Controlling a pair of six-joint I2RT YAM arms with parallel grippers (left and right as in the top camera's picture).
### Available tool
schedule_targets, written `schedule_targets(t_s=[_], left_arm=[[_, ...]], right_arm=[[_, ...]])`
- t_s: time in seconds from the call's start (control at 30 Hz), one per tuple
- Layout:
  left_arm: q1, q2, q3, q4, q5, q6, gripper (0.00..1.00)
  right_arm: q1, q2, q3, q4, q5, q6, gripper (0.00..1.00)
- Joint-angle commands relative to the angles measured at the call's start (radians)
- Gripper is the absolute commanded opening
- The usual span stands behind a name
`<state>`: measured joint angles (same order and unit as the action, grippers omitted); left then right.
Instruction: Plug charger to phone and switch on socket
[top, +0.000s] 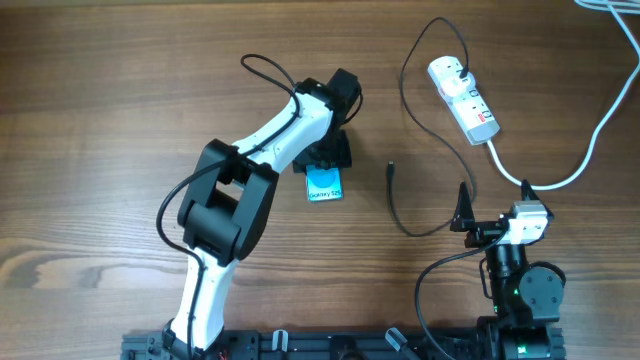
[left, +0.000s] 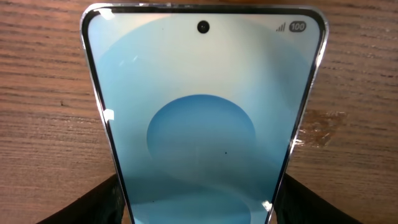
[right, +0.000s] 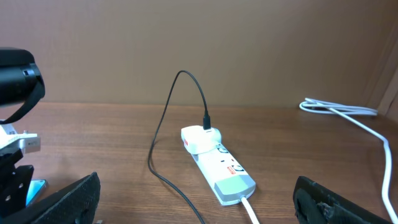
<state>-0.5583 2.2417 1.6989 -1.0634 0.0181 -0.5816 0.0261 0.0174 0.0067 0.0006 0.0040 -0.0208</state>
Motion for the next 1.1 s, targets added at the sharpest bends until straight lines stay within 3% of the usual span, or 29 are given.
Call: schedule_targets(t_s=[0.0, 0.6, 1.07], left_arm=[[0.003, 0.026, 0.038, -0.042, -0.038, -0.003, 0.69], [0.164, -0.075, 0.065, -0.057, 0.247, -0.002, 0.68], [0.203, -0.075, 0.065, -0.056, 0.476, 0.001, 0.68]], right_arm=[[-0.005, -0.003, -0.002, 0.005, -0.004, -0.002, 1.0], [-0.005, -0.003, -0.002, 0.005, -0.004, -0.002, 1.0], [-0.005, -0.003, -0.002, 0.005, -0.004, -0.003, 1.0]])
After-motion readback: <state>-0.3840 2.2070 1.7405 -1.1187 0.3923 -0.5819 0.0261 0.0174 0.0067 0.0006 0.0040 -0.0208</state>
